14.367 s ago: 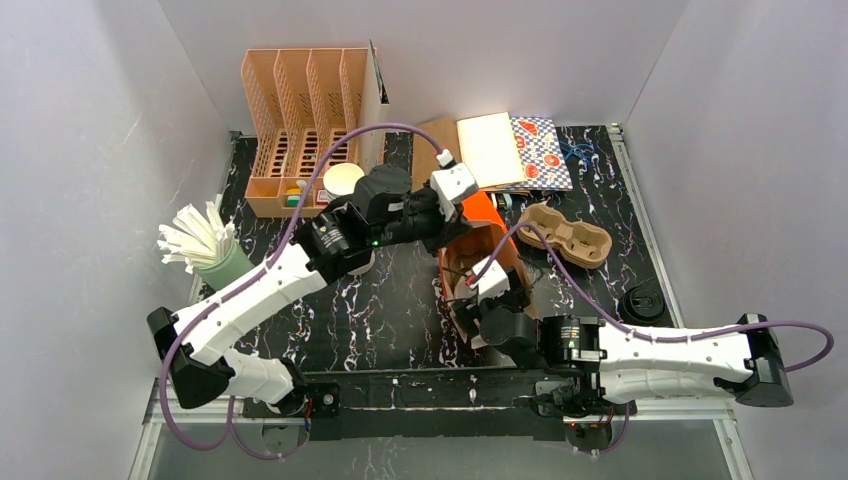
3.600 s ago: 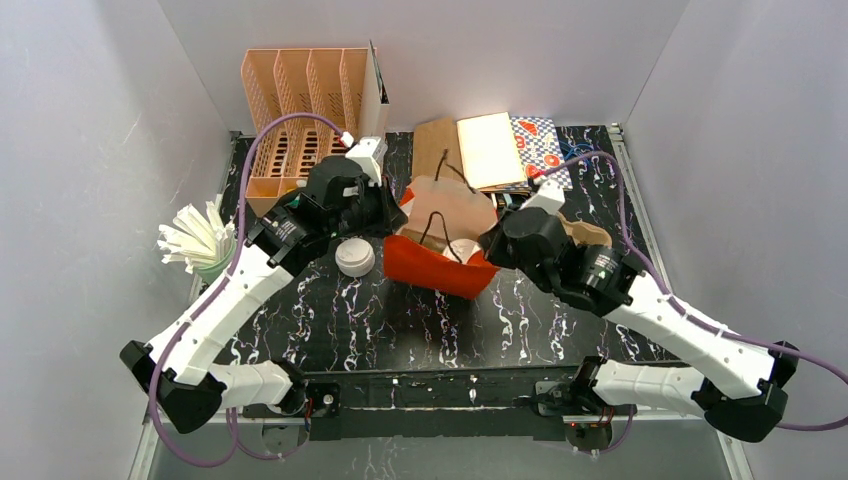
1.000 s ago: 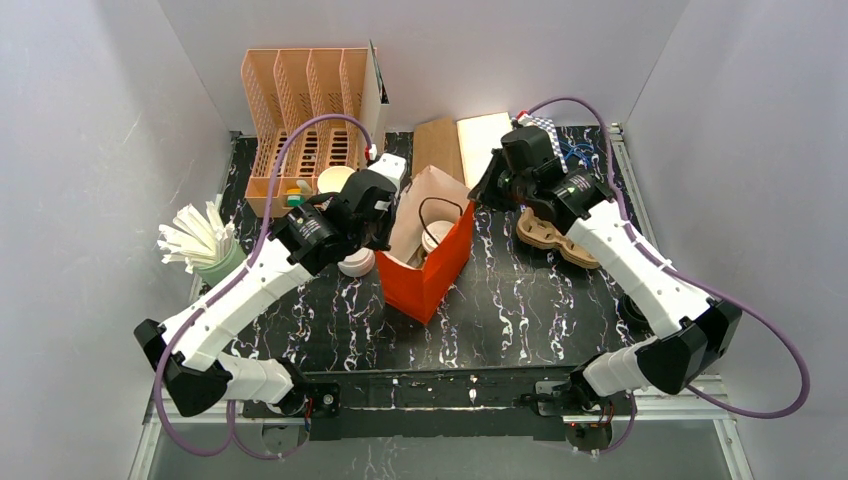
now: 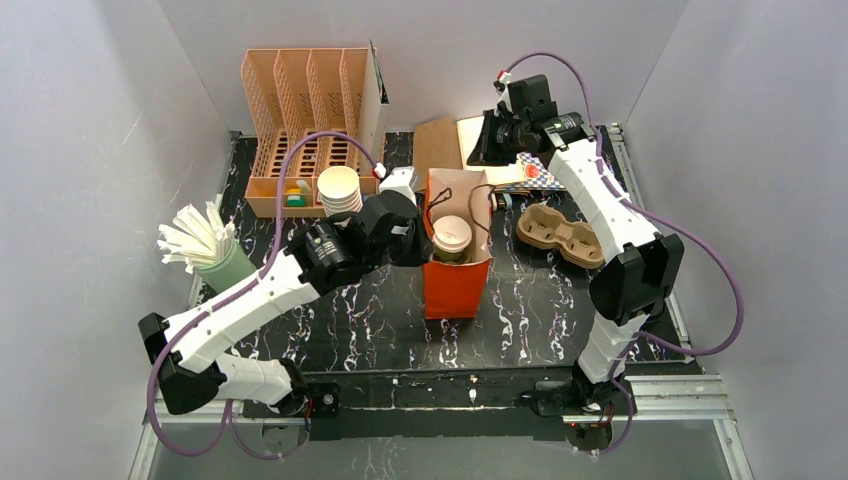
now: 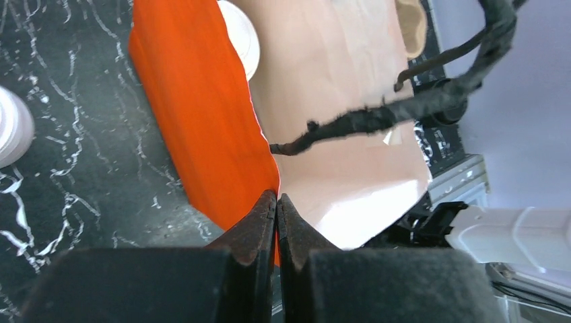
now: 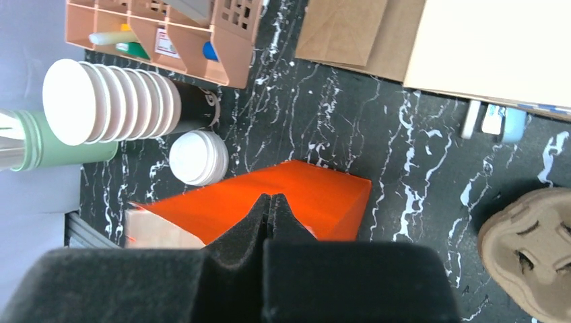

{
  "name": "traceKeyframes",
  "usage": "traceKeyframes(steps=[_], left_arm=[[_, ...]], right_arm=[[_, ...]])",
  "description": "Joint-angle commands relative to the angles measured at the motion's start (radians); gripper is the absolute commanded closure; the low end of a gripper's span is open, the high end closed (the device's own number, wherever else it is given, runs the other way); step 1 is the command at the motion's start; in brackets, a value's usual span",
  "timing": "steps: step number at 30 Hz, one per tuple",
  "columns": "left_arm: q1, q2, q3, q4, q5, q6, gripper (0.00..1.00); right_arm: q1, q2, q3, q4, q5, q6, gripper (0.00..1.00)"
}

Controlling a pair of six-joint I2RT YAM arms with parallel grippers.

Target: Pack the takeout coffee

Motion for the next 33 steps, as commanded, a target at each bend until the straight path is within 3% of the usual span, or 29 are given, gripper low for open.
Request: traceKeyframes(steps=[1, 7, 9, 11, 22, 29, 33], left_arm=[[-0.030, -0.008, -0.002, 0.106, -0.077, -0.054, 1.00], [-0.074, 0.011, -0.033, 0.239, -0.134, -0.065, 1.00], [-0.080, 0.016, -0.030, 0.244, -0.155, -0.057, 0.93], [-0.080, 0.010, -0.034, 0.241, -0.176, -0.040, 0.88], [-0.080, -0.027, -0.073, 0.190, -0.224, -0.020, 0.81], [-0.080, -0.106, -0.100, 0.087, -0.323, -0.019, 0.69], [-0.080, -0.169, -0.136, 0.027, -0.336, -0.059, 0.49]], right_arm=[[0.003, 0.005, 0.131, -0.008, -0.093, -0.052, 0.99], [0.004, 0.085, 0.305, -0.096, -0.113, -0.102, 0.99], [0.004, 0.106, 0.353, -0.129, -0.104, -0.121, 0.75], [0.003, 0.100, 0.371, -0.159, -0.070, -0.134, 0.62], [0.003, -0.163, 0.047, -0.120, 0.255, -0.106, 0.43], [0.003, -0.267, -0.072, -0.090, 0.148, -0.103, 0.35], [0.003, -0.249, -0.069, -0.116, -0.001, -0.160, 0.30]])
